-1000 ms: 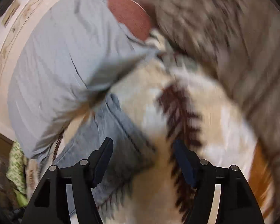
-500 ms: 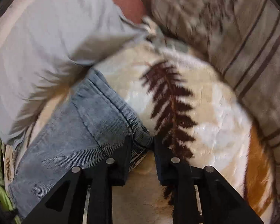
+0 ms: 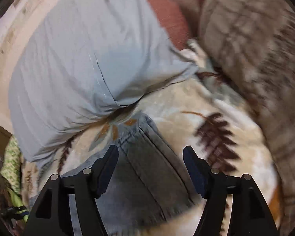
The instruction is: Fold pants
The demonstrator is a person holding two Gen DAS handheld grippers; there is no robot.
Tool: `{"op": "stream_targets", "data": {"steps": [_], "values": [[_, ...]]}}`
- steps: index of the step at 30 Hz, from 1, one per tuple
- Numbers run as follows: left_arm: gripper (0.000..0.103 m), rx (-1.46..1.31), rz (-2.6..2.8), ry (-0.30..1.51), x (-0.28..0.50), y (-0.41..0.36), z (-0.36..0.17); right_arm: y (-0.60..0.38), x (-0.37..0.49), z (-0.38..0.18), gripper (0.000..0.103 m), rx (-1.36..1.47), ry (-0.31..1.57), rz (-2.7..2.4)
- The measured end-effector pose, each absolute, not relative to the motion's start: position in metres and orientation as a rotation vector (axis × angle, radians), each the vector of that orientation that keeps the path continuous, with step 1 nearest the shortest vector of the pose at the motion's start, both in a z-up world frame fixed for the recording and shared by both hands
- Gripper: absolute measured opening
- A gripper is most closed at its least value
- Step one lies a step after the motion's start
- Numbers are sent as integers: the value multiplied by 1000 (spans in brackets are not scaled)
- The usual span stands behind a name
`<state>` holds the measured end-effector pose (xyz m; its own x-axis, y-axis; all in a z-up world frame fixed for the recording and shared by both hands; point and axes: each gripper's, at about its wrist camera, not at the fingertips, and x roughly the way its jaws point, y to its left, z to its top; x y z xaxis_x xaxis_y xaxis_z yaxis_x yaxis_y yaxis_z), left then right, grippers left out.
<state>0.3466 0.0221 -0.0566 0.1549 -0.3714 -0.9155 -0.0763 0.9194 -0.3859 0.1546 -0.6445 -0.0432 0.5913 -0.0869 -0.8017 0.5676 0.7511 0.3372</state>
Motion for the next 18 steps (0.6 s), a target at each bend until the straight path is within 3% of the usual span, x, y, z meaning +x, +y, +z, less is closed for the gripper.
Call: {"op": "stream_targets", "data": {"steps": [9,11,13,15,16,18], "values": [[66,-362,-194,1456,385,18,-75,-641,208,-75,70,543,933,-346],[70,-378,-238,1486,385,11,-82,-637,213,-81,76,526,951,-337],[83,-328,-279,1469,380,-4,-82,-632,215,-82,80,497,941,-328],[83,-285,-313,1459,378,-13,-80,-627,216,-83,80,467,949,-325],[83,-271,-326,1450,376,-17,-79,-625,216,-83,77,445,956,-327],[78,-259,-343,1428,373,-19,-76,-620,218,-84,61,386,981,-367]]}}
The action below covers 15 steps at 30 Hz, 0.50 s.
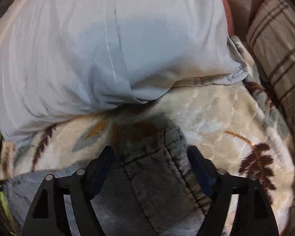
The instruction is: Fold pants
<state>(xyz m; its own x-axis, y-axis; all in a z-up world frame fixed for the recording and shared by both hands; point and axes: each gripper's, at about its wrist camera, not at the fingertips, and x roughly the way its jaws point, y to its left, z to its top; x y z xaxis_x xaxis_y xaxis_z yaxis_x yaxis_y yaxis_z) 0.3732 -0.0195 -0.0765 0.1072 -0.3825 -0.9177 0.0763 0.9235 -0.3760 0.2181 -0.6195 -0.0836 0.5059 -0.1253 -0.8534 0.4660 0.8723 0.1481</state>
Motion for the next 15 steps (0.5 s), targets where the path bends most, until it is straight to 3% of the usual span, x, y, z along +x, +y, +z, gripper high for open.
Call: {"op": "stream_targets", "data": {"steps": [1,2,3,4,15], "values": [[61,-244,-346,1421,371,-21,-75,-618,217,-83,48,370,990,-383],[34,-226,-345,1417,370,-22,-74,-618,215,-81,30,378,986,-377],[22,-190,-340,1417,368,-24,-73,-617,213,-79,17,381,986,-378],[15,-146,-330,1410,364,-25,-72,-616,211,-77,15,384,984,-373],[14,174,-253,1073,301,-57,3,-588,156,-6,14,333,865,-399]]}}
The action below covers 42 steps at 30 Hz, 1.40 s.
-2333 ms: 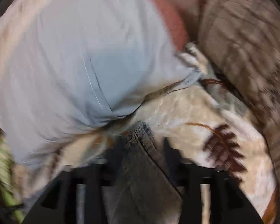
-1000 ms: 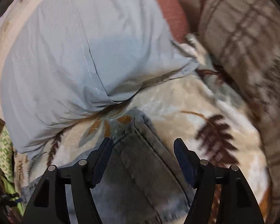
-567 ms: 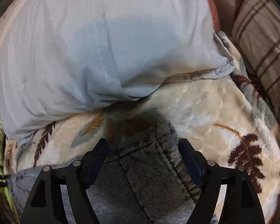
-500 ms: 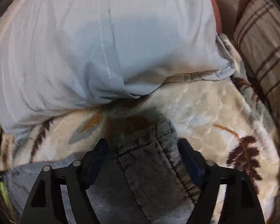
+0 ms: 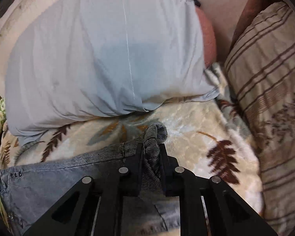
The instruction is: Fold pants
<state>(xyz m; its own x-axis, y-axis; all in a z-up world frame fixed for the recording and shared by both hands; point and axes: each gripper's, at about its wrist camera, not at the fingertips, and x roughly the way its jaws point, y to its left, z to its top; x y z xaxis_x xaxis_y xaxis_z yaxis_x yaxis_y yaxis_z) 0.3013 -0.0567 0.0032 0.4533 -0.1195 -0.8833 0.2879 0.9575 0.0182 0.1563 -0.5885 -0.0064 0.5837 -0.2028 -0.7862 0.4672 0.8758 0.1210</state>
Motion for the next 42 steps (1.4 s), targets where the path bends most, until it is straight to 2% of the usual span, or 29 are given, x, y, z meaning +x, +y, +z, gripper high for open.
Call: {"op": "stream_targets", "data": {"steps": [5,19,42], "values": [[14,181,-250,1007,273,-51,30,-578,124,18,14,320,838,-403],[14,140,-258,939,186,-26,62,-542,5,49,14,415,759,-417],[15,47,-306,965,76,21,34,-492,-170,22,14,568,700,-408]]}}
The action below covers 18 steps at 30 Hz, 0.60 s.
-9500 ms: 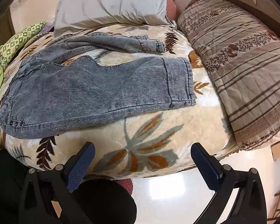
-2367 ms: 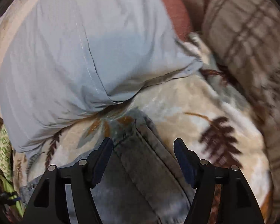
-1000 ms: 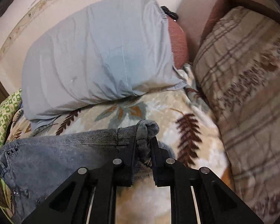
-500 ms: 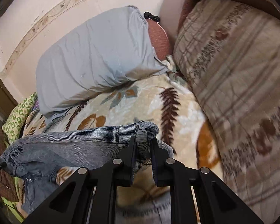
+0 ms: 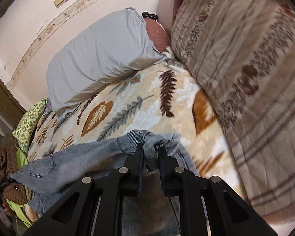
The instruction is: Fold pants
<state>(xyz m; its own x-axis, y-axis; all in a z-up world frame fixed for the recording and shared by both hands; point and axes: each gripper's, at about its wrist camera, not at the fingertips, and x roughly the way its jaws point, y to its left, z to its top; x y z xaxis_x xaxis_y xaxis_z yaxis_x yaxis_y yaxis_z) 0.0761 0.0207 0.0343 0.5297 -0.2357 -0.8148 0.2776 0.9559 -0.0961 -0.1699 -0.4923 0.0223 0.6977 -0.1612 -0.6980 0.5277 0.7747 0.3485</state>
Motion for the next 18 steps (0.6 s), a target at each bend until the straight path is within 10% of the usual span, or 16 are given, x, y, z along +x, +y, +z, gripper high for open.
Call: {"op": "stream_targets", "data": {"steps": [18], "values": [[17,-8,-294,1051,35,53,-8,-484,-267,-29,14,727,644,-445]]}}
